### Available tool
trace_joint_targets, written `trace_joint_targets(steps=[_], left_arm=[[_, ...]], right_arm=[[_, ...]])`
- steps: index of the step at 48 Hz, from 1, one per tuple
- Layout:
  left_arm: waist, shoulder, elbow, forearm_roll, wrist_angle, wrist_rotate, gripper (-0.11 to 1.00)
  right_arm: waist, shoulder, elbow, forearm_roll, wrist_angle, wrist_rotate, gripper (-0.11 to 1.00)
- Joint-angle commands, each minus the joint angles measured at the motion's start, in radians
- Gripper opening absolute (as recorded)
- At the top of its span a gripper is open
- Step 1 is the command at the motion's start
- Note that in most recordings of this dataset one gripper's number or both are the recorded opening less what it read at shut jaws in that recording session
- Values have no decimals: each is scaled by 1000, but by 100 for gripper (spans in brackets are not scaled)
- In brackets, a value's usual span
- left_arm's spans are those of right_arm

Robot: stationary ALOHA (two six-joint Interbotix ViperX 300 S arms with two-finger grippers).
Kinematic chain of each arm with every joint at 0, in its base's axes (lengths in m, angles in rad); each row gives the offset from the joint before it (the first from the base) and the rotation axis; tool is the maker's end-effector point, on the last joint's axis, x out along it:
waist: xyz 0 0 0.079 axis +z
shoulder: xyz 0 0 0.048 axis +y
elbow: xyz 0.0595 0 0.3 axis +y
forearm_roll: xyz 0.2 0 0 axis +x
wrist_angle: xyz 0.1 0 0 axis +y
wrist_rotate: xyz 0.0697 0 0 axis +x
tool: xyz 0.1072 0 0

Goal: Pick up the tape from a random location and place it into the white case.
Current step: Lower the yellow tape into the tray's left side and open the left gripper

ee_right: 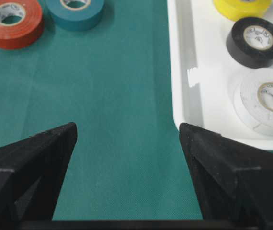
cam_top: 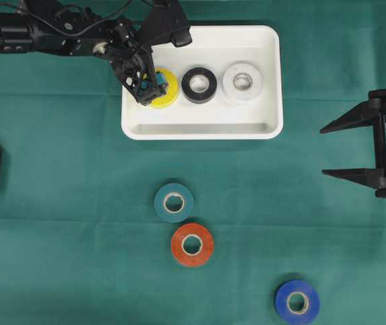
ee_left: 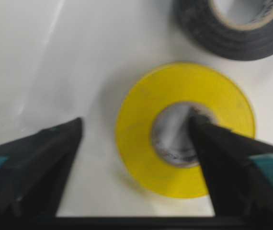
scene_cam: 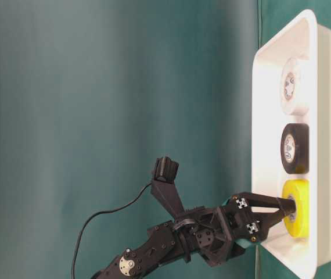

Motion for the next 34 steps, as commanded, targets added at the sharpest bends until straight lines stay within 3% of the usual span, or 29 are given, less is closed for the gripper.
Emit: trace_joint_targets(steps=[1, 6, 34], left_arm=[[-2, -26, -9, 0, -5, -2, 93], [-2, -35, -8, 0, -2, -2, 87], [-37, -314, -14, 0, 66, 29, 87]], right_arm=[[2, 5, -28, -5, -3, -2, 86], [2, 3, -28, -17, -5, -3, 86], [2, 5, -48, -18, 11, -2, 86]])
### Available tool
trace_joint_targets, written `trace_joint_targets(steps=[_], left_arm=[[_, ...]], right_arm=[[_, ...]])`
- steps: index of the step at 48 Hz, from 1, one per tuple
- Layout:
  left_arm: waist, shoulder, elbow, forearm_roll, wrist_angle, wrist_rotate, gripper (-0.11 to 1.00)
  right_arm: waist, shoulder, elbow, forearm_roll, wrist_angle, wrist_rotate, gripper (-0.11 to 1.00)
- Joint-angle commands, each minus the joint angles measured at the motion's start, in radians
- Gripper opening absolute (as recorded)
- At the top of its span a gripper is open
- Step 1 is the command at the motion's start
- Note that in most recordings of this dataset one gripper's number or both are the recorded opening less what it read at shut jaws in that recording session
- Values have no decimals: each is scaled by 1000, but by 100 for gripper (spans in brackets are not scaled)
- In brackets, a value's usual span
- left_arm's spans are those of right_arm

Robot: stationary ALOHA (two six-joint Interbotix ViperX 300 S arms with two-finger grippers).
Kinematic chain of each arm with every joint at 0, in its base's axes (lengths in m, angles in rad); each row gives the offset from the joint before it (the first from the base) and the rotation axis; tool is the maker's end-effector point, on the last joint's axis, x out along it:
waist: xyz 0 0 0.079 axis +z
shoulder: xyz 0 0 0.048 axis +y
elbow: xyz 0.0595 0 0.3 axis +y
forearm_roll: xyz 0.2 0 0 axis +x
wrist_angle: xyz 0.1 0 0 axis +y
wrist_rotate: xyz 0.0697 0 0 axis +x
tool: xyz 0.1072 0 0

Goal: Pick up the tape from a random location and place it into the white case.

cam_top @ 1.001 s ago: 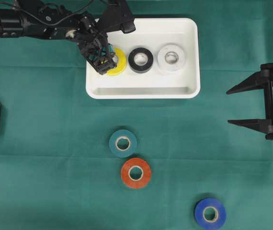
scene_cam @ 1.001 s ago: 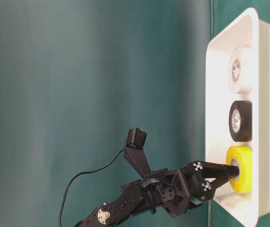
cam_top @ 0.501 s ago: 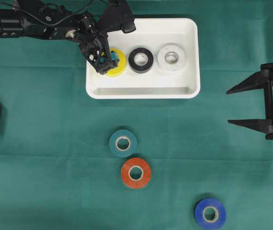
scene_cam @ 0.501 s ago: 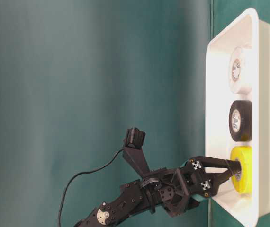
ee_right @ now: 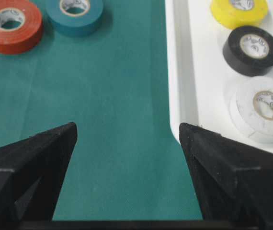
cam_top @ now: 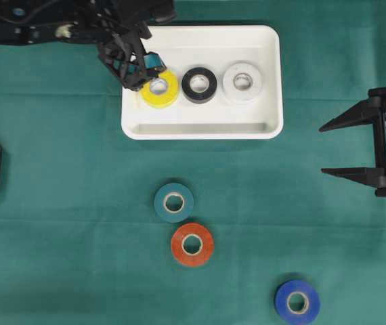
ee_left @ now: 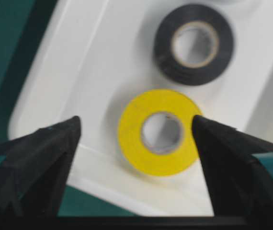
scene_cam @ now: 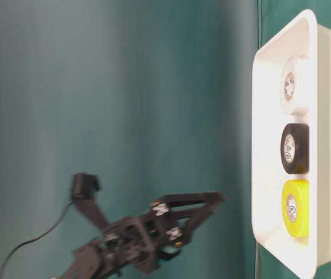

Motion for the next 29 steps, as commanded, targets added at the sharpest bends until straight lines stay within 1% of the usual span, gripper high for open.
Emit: trace_joint_targets(steps=[1, 7, 13, 18, 24, 29], left_arm=[[-12, -69, -17, 0, 11, 15, 87], [-14, -120, -8, 2, 12, 35, 87], [-12, -141, 11, 2, 9, 35, 87], [-26, -149, 23, 0, 9, 35, 87], [-86, -164, 44, 0, 8, 37, 87], [-163, -178, 64, 2, 3, 37, 87]], right_arm=[[2, 5, -31, -2, 5, 0, 86], [2, 5, -40, -2, 12, 0, 86], [2, 5, -41, -2, 12, 0, 86], [2, 5, -43, -3, 14, 2, 86], [2, 3, -48, -2, 12, 3, 86], [2, 5, -52, -3, 14, 3, 86]])
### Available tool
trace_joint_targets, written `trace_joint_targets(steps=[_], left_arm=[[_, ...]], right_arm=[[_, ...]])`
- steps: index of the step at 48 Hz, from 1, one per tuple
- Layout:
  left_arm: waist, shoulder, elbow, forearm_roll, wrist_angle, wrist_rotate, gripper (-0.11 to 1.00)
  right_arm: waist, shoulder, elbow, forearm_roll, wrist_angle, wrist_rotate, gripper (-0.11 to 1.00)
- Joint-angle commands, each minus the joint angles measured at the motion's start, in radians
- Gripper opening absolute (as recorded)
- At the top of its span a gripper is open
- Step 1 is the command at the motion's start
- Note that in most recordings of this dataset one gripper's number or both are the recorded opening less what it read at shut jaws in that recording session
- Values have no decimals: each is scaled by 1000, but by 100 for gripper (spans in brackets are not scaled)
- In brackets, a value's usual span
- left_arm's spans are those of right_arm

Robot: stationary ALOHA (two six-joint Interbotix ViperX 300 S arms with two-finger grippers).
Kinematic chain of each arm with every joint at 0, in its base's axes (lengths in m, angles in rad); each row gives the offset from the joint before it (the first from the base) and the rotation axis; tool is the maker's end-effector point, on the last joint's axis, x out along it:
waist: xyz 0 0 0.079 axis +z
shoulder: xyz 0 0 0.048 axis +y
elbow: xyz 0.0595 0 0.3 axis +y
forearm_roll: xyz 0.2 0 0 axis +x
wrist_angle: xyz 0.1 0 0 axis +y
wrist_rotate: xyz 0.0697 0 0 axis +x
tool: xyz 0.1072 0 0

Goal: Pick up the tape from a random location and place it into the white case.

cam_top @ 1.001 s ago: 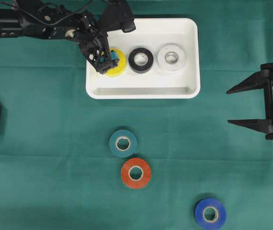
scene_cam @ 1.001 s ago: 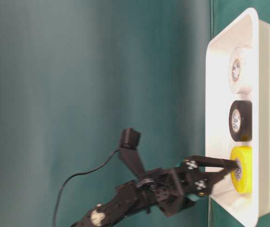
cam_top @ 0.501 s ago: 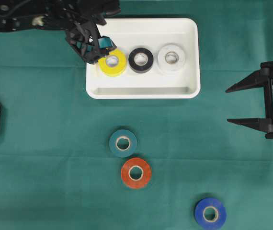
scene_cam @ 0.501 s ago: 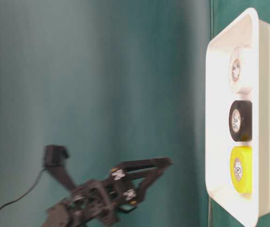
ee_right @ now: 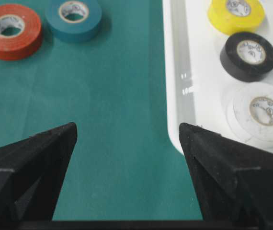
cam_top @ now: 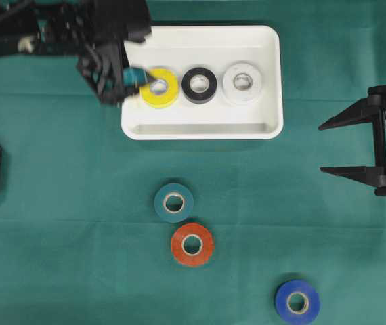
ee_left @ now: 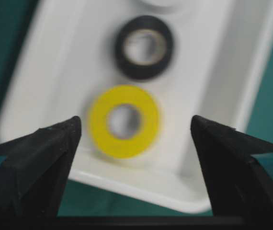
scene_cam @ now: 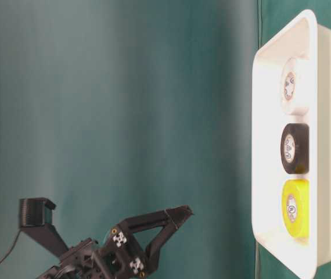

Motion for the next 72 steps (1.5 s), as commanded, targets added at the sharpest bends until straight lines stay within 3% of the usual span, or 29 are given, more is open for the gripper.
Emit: trace_joint_targets(steps=[1, 10, 16, 39, 56, 72], left_arm=[[-63, -35, 3, 2, -14, 2, 87], [-193, -80, 54, 3, -86, 0, 87], [-232, -109, 92, 2, -141, 0, 87], [-247, -241, 195, 0, -206, 0, 87], [-256, -419, 302, -3, -290, 0, 87], [-267, -604, 380, -6, -290, -3, 87]], right_arm=[[2, 3, -31, -2, -5, 2, 86], [2, 3, -35, -2, -5, 3, 86], [2, 3, -38, -2, -5, 6, 86], [2, -9, -81, -2, 37, 6, 86], [2, -118, -107, -2, 89, 5, 86], [2, -166, -118, -2, 123, 5, 86]])
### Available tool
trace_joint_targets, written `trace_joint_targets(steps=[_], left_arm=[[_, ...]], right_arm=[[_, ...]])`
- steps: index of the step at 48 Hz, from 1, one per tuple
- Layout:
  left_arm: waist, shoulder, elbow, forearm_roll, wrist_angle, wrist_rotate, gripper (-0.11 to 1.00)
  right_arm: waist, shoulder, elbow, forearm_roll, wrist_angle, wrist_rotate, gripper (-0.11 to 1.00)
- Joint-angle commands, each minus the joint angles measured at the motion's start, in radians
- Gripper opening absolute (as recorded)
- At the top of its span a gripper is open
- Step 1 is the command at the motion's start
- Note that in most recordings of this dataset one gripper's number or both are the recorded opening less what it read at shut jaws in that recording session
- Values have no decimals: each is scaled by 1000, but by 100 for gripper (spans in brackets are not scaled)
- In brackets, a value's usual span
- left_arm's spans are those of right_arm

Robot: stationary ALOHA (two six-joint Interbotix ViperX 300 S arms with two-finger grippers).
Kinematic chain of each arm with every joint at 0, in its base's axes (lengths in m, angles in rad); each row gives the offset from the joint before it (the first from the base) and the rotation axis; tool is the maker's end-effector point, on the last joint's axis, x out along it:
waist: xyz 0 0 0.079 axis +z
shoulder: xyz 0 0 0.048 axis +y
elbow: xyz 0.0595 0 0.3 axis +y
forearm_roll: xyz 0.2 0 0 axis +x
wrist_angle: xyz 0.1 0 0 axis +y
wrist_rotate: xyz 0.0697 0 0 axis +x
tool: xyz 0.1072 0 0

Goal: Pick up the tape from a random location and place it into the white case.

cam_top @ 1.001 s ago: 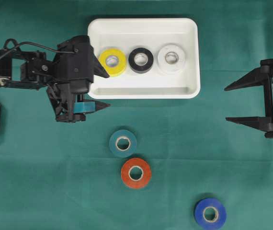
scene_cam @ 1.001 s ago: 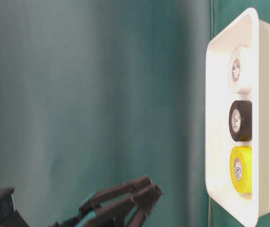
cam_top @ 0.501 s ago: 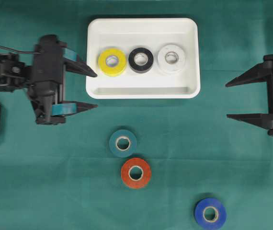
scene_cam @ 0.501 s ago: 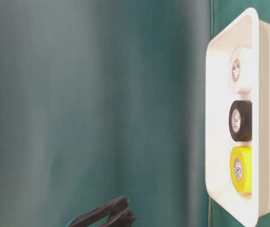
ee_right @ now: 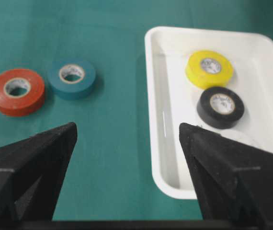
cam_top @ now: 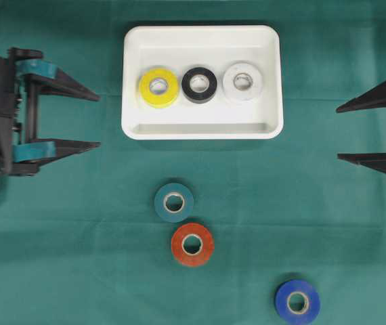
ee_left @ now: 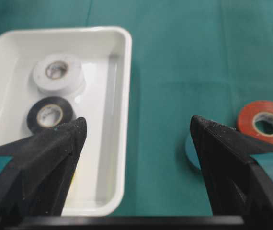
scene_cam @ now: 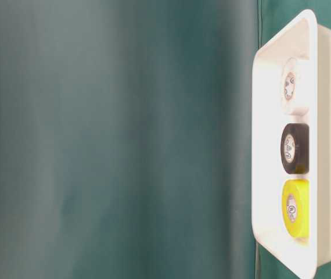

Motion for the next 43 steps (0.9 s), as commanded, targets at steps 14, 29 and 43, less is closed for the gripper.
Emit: trace_joint_targets(steps=[14, 29, 43], left_arm=[[-23, -147, 64, -3, 8, -5, 87], [-25, -218, 146, -6, -2, -8, 87], [-26, -236, 169, -8, -18, -12, 87]], right_arm=[[2, -37, -23, 0, 15, -6, 81], [2, -55, 5, 0, 12, -6, 80], [0, -54, 9, 0, -14, -6, 80]])
